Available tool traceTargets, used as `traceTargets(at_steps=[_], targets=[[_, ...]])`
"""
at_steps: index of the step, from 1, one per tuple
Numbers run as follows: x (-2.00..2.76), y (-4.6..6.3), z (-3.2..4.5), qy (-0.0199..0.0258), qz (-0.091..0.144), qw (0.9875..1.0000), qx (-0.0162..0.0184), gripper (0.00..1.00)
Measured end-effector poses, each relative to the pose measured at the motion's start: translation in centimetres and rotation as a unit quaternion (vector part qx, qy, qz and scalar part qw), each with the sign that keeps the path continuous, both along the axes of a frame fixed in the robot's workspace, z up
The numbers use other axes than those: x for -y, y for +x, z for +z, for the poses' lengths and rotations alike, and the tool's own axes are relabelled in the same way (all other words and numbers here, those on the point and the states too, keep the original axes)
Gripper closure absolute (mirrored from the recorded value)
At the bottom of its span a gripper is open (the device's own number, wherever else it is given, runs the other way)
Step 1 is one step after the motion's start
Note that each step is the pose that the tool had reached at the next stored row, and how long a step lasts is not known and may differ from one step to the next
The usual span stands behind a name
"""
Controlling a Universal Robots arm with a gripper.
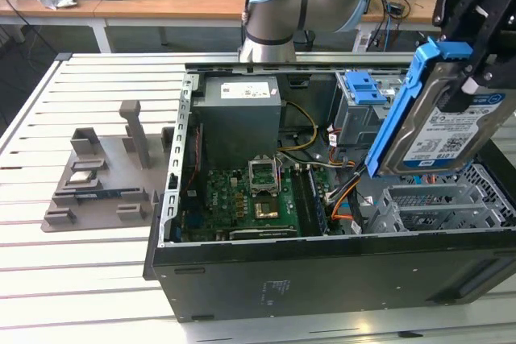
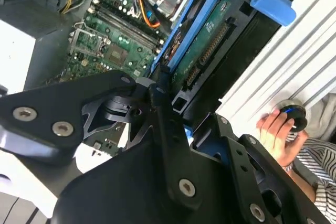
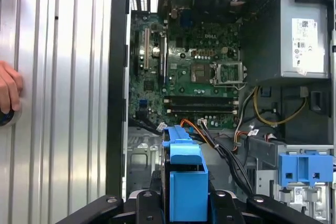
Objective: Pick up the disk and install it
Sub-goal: 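Pick up the disk, then insert the disk into the insertion slot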
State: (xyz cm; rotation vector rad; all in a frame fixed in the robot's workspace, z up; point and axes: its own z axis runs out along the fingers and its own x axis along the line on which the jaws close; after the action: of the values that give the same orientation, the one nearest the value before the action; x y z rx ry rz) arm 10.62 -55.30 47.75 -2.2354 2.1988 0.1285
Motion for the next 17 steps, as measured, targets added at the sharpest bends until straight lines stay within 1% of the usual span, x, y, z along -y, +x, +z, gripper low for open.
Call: traceTargets(at_steps=[2, 3, 4, 6, 9, 17], targets=[[0.00, 1.9, -0.97, 0.0000, 0.000, 1.0000, -0.0010, 0.63], [0.01, 2.4, -1.38, 0.0000, 0.000, 1.0000, -0.0013, 0.63], [0.06, 2.5, -1.93, 0.0000, 0.000, 1.0000, -0.0016, 0.63], [0.07, 2.7, -2.46, 0.0000, 0.000, 1.0000, -0.0020, 0.63], [0.07, 3.0, -2.60, 0.0000, 0.000, 1.0000, -0.0021, 0.63], [0.08, 3.1, -2.60, 0.0000, 0.000, 1.0000, -0.0021, 0.63]])
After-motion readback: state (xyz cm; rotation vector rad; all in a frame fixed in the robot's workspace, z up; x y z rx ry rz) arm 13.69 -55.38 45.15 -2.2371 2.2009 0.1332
